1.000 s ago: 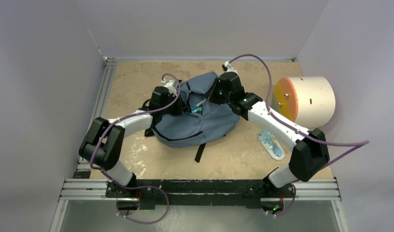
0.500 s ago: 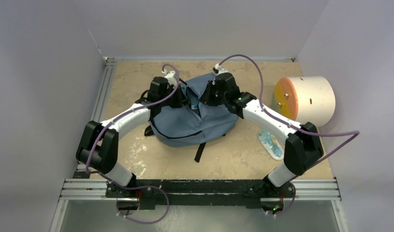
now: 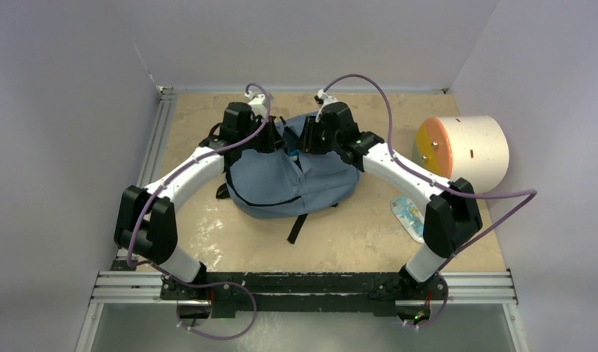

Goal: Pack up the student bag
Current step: Zip the student bag at the center of the board.

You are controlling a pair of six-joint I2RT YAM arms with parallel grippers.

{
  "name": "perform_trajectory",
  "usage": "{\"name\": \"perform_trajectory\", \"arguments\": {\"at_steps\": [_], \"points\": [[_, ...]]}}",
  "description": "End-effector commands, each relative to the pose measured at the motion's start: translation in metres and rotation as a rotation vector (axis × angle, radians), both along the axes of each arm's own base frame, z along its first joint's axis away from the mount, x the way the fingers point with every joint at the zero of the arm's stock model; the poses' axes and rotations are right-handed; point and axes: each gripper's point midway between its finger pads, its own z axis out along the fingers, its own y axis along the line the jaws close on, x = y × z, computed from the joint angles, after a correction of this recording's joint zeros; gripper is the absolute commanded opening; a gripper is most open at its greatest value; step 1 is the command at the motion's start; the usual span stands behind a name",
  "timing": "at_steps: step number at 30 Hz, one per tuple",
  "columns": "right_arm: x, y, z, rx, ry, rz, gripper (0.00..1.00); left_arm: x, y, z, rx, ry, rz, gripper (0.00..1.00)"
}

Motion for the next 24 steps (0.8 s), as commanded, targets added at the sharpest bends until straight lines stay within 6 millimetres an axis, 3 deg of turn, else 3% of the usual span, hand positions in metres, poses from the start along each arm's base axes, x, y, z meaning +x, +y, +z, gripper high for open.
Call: {"name": "perform_trajectory", "arguments": {"at_steps": [1,6,10,14,16,20,24], "points": [[0.001,-0.003,0.070,0.066,-0.141,-0.014,0.38,0.012,-0.002,0.049,-0.031,-0.158,-0.026,0.00],[0.004,-0.005,0.088,0.067,-0.185,-0.017,0.39,0.005,0.002,0.043,-0.018,-0.148,-0.025,0.00],[0.025,-0.002,0.092,0.032,-0.214,-0.029,0.38,-0.001,0.004,0.034,-0.018,-0.126,-0.024,0.00],[0.059,0.002,0.099,0.021,-0.230,-0.050,0.37,-0.004,0.006,0.021,-0.014,-0.105,-0.013,0.00],[0.073,0.010,0.095,0.017,-0.217,-0.027,0.36,-0.005,0.008,0.013,-0.010,-0.093,-0.002,0.00],[0.093,0.029,0.068,-0.024,-0.167,0.037,0.37,-0.011,0.011,-0.006,-0.003,-0.053,0.011,0.00],[0.107,0.040,0.044,-0.038,-0.140,0.067,0.39,-0.010,0.009,-0.007,-0.019,-0.063,0.009,0.00]]}}
